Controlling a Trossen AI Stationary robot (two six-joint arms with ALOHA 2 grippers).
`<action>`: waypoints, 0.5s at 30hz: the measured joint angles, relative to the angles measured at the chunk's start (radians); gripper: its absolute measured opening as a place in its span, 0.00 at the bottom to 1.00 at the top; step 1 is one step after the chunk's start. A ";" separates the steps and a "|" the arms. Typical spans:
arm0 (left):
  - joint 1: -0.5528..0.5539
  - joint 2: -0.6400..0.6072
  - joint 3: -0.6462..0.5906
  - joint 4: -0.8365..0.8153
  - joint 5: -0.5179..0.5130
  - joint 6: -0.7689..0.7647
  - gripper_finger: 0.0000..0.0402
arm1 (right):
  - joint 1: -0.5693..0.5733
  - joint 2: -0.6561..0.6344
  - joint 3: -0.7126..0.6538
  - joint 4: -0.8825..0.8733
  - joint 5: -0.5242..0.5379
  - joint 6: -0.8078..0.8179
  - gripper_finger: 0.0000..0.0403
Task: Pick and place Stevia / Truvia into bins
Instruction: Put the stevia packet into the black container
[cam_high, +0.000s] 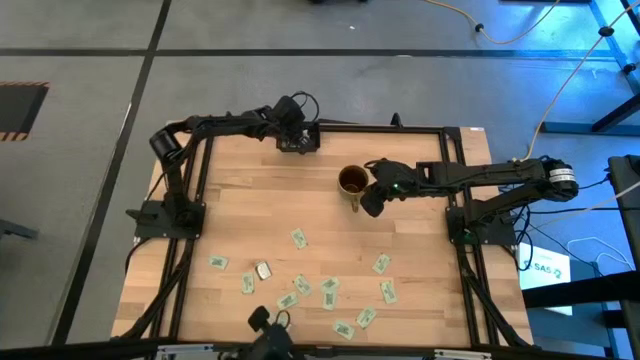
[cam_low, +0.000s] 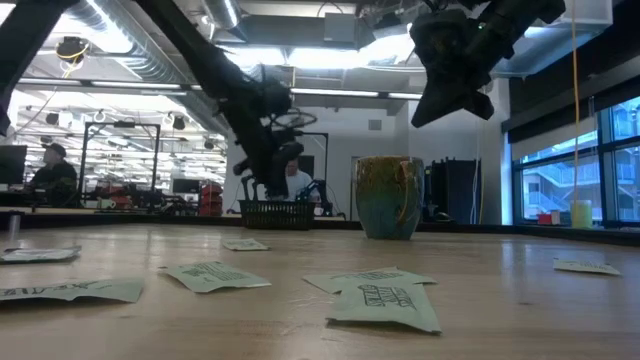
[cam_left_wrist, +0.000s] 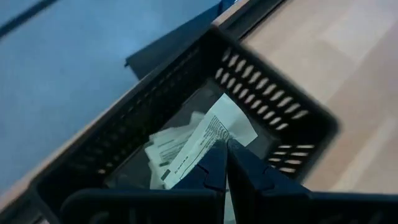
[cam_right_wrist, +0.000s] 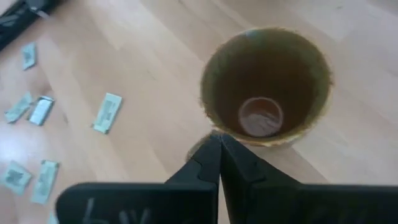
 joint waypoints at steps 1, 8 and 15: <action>0.004 0.007 0.000 0.000 0.001 -0.011 0.01 | 0.000 -0.005 0.000 -0.002 -0.002 -0.001 0.02; 0.018 0.021 0.000 -0.001 0.004 -0.029 0.02 | 0.000 -0.190 0.000 -0.091 0.008 -0.091 0.03; 0.018 0.017 0.000 -0.004 0.046 -0.035 0.14 | -0.001 -0.351 0.000 -0.102 0.103 -0.188 0.03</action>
